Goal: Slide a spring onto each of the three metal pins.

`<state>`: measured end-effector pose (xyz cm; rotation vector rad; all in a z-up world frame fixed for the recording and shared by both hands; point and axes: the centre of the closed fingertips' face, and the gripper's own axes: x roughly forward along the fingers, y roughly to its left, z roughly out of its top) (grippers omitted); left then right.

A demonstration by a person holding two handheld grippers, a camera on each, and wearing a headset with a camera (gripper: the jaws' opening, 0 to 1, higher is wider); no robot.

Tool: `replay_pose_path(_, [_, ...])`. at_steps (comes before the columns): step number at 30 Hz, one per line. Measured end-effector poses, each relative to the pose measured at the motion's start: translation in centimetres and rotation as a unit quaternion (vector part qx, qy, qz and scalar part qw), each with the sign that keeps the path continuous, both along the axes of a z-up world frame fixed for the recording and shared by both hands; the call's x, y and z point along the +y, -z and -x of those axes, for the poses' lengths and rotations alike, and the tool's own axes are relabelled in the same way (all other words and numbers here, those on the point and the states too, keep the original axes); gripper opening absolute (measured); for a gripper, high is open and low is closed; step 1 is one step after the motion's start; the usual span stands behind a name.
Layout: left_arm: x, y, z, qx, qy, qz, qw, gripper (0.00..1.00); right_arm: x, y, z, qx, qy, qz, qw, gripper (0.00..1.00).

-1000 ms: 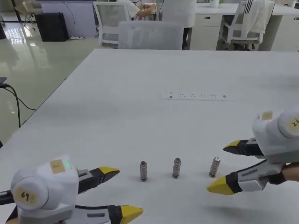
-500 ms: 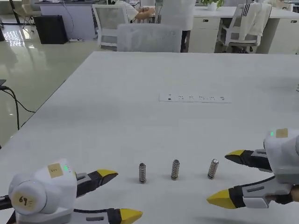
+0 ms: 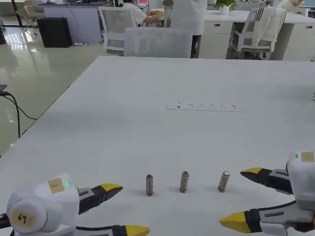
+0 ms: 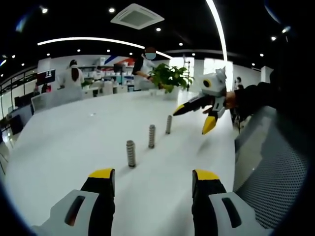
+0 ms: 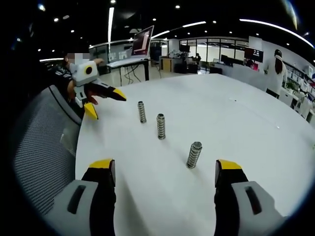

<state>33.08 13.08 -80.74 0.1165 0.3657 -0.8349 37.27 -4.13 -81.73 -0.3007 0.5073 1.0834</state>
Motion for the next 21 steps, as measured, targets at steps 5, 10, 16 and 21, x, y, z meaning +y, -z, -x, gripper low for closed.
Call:
replay_pose_path(5, [0.01,0.05,0.08,0.001,-0.003,0.001,1.0000,0.59,0.02,-0.17,-0.04,-0.001,0.003,-0.005,1.0000,0.84])
replay_pose_path(10, [0.17,-0.01,-0.08,0.001,-0.008,0.003,1.0000,0.59,0.09,-0.23,-0.05,-0.006,0.001,-0.003,1.0000,0.84])
replay_pose_path(16, [0.25,-0.02,-0.21,0.000,-0.010,0.004,0.9999,0.59,0.08,-0.28,-0.04,-0.006,0.002,-0.004,1.0000,0.84])
replay_pose_path(21, [0.29,-0.03,-0.26,0.001,-0.012,0.004,0.9999,0.59,0.14,-0.27,0.00,-0.005,0.002,-0.003,1.0000,0.84])
